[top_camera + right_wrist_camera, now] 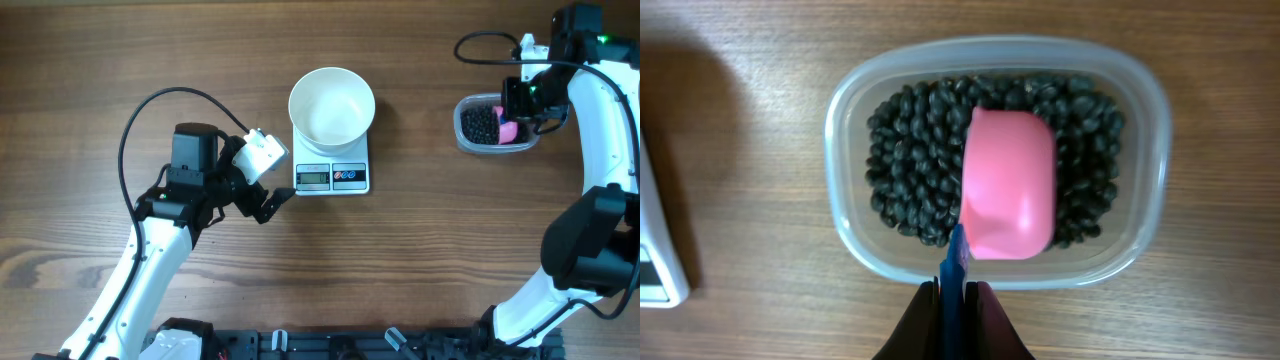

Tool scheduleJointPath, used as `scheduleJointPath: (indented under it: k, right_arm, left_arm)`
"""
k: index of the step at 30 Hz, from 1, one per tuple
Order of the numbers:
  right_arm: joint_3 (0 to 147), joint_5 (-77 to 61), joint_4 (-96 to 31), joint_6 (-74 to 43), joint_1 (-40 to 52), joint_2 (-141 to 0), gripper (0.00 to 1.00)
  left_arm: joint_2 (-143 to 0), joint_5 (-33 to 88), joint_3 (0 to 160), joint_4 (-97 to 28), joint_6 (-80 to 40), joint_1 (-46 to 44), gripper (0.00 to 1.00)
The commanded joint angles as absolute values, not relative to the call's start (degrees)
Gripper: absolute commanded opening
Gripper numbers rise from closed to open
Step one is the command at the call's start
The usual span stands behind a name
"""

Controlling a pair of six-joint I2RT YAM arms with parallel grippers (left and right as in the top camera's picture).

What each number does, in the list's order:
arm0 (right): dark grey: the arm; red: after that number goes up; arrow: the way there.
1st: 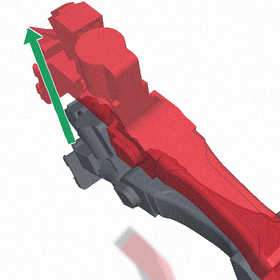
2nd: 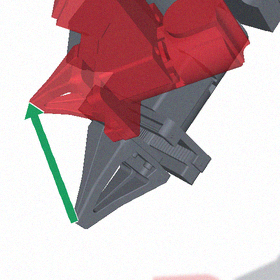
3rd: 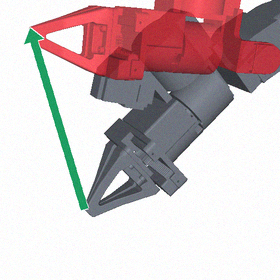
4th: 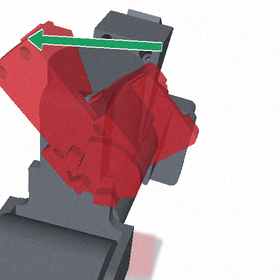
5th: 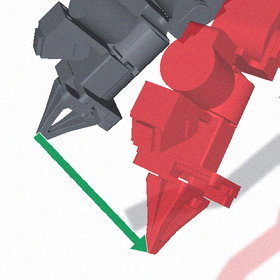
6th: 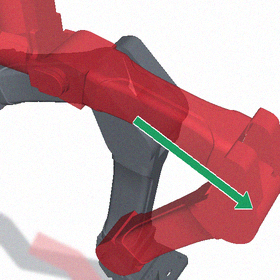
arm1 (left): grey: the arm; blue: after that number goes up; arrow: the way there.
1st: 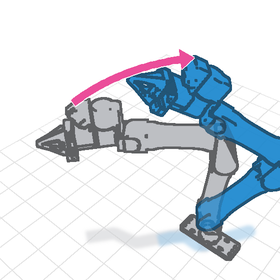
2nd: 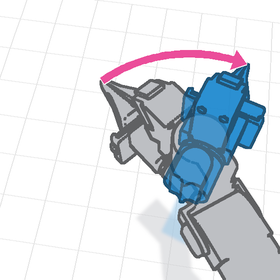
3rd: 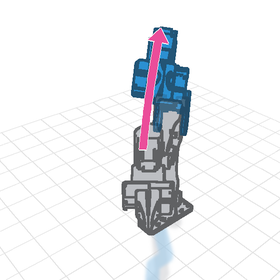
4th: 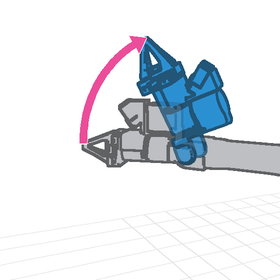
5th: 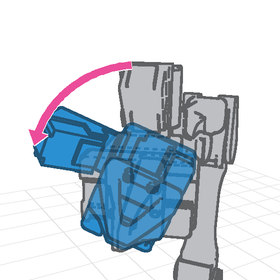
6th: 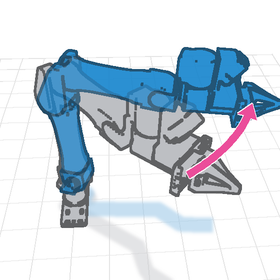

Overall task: Scoop item into bowl and weigh 150g on scale
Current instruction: 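Drag the scoop through the beans with right gripper to fill it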

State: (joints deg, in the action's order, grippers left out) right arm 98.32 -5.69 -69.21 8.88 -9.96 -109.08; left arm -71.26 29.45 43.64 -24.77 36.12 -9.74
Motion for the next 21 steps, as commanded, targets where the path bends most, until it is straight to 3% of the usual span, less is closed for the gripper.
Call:
scheduleJointPath:
  k: [1,10,21]
  right_arm:
    - [97.0,-10.4,-70.3,9.0,-10.1,-110.4,0.04]
    - [97.0,-11.9,-71.1,9.0,-10.7,-111.0,0.04]
    - [97.0,-20.4,-72.3,10.9,-20.8,-113.1,0.04]
  left_arm:
    - [-71.4,29.5,43.3,-24.6,35.7,-9.5,0.99]
    - [-71.4,29.5,43.3,-24.6,35.7,-9.5,1.00]
    - [-71.4,29.5,43.3,-24.6,35.7,-9.5,1.00]
